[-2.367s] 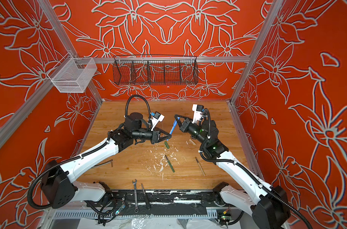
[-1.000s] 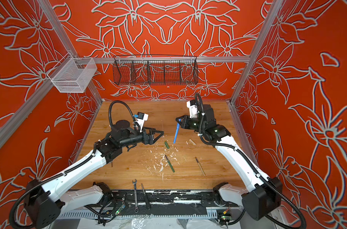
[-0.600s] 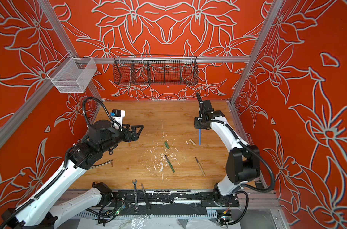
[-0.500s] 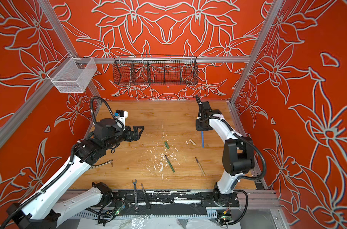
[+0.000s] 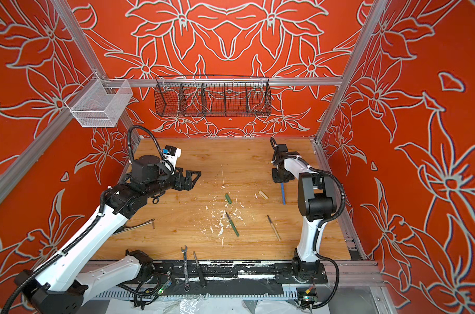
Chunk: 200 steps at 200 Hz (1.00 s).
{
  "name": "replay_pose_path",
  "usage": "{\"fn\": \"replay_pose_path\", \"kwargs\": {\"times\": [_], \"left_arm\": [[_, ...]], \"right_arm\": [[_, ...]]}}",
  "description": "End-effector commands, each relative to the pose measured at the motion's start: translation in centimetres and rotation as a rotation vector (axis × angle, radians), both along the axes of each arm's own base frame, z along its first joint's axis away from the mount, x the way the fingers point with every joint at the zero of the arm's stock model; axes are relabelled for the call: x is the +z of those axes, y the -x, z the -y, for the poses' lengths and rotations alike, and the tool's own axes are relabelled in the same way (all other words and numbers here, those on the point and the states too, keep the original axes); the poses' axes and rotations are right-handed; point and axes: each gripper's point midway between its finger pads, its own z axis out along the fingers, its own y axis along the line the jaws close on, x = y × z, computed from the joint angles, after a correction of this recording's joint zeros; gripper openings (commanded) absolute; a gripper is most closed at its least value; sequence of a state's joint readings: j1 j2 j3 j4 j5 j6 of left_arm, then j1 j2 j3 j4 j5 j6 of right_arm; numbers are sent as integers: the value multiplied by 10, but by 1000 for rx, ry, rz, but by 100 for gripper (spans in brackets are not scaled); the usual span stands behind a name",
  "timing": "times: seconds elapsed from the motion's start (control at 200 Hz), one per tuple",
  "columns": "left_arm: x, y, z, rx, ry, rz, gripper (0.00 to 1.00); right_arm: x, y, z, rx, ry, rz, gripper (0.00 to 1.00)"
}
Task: Insert the pens into the pen caps
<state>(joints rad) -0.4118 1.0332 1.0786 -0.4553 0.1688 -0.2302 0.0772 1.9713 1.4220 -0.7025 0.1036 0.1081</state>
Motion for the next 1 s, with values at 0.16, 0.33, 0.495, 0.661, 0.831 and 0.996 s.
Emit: {"fn": "replay_pose_path", "kwargs": {"times": [0.16, 0.33, 0.495, 0.661, 0.831, 0.996], "left_arm": [[5, 2, -2, -27, -23, 56, 97], [2, 1, -1, -27, -30, 54, 97], [0, 0, 0, -32, -30, 44, 97], [3, 1, -3, -21, -30, 51, 97], [7, 3, -3, -20, -17, 65, 97], [7, 5, -2, -29, -15, 61, 97]], "right_arm": [[-23, -10, 0, -1, -45, 4, 6], [-26, -10, 4, -6, -31, 11, 16], [-24, -14, 8, -17, -33, 20, 34], [-12, -17, 8, -18, -36, 48, 47], [11, -18, 10, -25, -30, 105, 56], [26, -16, 10, -19, -36, 128, 63]]}}
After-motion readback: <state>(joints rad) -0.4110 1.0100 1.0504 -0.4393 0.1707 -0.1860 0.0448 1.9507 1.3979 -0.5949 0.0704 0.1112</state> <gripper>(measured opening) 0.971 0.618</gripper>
